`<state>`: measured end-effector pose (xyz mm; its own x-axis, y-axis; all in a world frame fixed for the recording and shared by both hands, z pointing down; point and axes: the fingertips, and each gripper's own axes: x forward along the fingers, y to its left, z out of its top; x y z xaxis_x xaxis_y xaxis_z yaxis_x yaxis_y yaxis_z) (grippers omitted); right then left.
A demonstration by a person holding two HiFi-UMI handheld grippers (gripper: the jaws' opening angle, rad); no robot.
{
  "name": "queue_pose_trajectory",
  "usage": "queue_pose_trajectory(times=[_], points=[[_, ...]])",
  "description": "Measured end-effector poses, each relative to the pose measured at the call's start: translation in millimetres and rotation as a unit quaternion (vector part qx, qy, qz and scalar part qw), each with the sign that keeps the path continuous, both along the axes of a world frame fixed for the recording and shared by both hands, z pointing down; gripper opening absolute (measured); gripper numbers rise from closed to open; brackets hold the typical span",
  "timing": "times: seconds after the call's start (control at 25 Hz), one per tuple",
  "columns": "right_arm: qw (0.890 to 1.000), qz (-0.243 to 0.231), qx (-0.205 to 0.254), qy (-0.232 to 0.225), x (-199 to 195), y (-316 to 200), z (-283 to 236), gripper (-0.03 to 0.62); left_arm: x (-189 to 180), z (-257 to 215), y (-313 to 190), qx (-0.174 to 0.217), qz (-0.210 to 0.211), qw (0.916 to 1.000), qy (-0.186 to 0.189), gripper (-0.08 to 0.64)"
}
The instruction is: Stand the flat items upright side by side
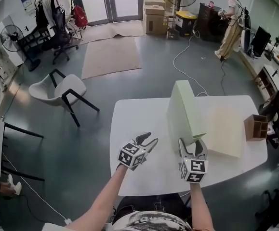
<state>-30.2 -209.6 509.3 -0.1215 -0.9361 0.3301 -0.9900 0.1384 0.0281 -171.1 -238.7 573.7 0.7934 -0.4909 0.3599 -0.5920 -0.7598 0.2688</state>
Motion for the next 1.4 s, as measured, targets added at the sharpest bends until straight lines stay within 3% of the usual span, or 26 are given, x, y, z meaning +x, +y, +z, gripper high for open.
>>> queue_pose_trajectory(times=[0.24, 0.44, 0.64, 0.96, 1.08, 1.2, 1.32, 1.4], points=[[0.998, 0.055, 0.009, 0.017, 5, -8, -1, 0.299, 5, -5, 38, -0.004, 0.011, 0.9997, 0.020, 0.170], [0.999, 0.044, 0.012, 0.025, 0, -9, -3, 0.301, 4, 1, 56, -0.012, 0.013, 0.9997, 0.017, 0.170], [0.998, 0.061, 0.007, -0.007, 14, -9, 1, 0.301, 8, 0, 64, -0.005, 0.019, 0.9997, 0.013, 0.170], [0.998, 0.058, 0.013, -0.007, 12, -9, 0, 0.304, 15, 2, 72, -0.011, 0.007, 0.9998, 0.016, 0.170], [0.999, 0.028, 0.014, -0.043, 6, -5, -5, 0.310, 13, 1, 75, -0.015, -0.001, 0.9998, 0.013, 0.170], [0.995, -0.019, 0.008, -0.097, 10, 16, -11, 0.378, 24, 0, 86, -0.026, 0.006, 0.9995, 0.016, 0.170], [0.990, -0.047, -0.014, -0.132, 37, 54, -3, 0.382, 52, 4, 106, -0.034, 0.034, 0.9988, 0.009, 0.170], [0.987, -0.036, -0.032, -0.150, 73, 77, 9, 0.382, 81, 6, 123, -0.041, 0.060, 0.9974, 0.004, 0.170]])
